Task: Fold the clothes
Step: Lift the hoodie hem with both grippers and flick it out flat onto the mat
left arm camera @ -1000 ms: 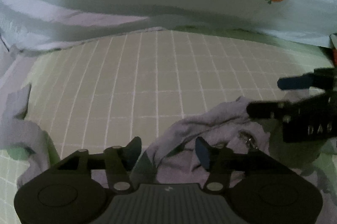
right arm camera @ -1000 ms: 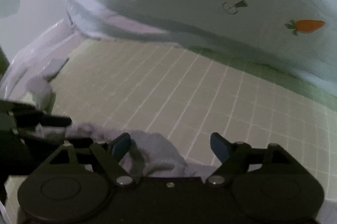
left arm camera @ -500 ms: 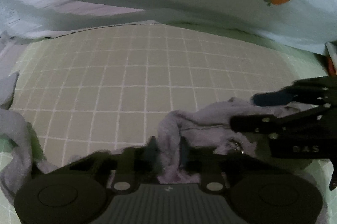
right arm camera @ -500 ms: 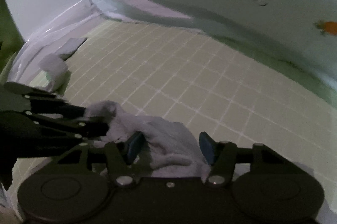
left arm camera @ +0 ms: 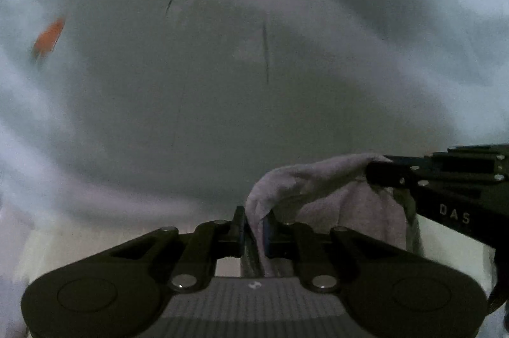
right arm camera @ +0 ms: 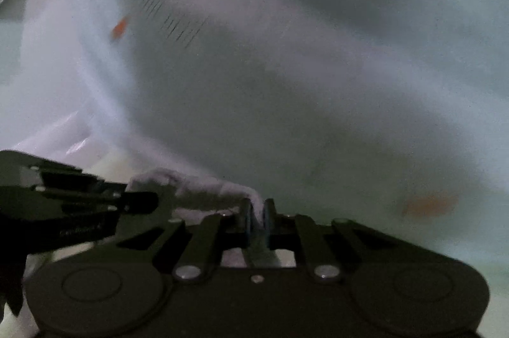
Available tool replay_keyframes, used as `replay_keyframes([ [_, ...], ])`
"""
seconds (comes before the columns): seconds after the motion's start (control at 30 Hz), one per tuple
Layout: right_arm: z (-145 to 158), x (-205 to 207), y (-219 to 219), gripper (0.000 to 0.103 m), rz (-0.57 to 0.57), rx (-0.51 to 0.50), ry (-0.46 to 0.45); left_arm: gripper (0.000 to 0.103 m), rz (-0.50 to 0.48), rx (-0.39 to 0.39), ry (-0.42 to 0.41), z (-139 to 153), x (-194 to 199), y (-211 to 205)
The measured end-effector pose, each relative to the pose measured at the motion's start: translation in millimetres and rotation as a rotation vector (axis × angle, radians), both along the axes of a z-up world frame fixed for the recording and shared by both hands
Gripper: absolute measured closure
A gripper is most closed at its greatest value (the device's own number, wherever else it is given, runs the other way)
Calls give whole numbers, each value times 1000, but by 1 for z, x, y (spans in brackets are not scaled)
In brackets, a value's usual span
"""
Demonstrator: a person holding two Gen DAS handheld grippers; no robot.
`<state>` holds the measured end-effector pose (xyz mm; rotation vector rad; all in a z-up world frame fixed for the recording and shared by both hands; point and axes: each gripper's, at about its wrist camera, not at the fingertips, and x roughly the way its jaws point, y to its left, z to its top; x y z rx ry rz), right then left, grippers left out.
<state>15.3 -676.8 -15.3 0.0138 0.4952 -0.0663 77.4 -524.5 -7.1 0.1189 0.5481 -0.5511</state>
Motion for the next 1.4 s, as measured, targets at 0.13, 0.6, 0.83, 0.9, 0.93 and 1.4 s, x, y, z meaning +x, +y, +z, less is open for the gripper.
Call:
replay_keyframes([
  [0.13, 10, 31, -19, 94, -82, -64, -69, 64, 64, -18, -61, -4, 27, -26],
  [0.6, -108, -103, -48, 20, -316, 222, 260, 23, 251, 169, 337, -100, -103, 108],
  [0.83, -136, -206, -23, 20, -321, 286, 350, 23, 309, 198, 454, -107, -192, 168],
  [0.9, -140, -224, -17, 20, -322, 323, 371, 23, 314, 188, 485, -110, -206, 177],
  [0.93, -142, -232, -13, 20, -320, 327, 381, 23, 318, 182, 501, -112, -213, 181],
  [1.4, -146, -307, 5, 25, -286, 487, 413, 58, 236, 22, 618, -133, -268, 196],
])
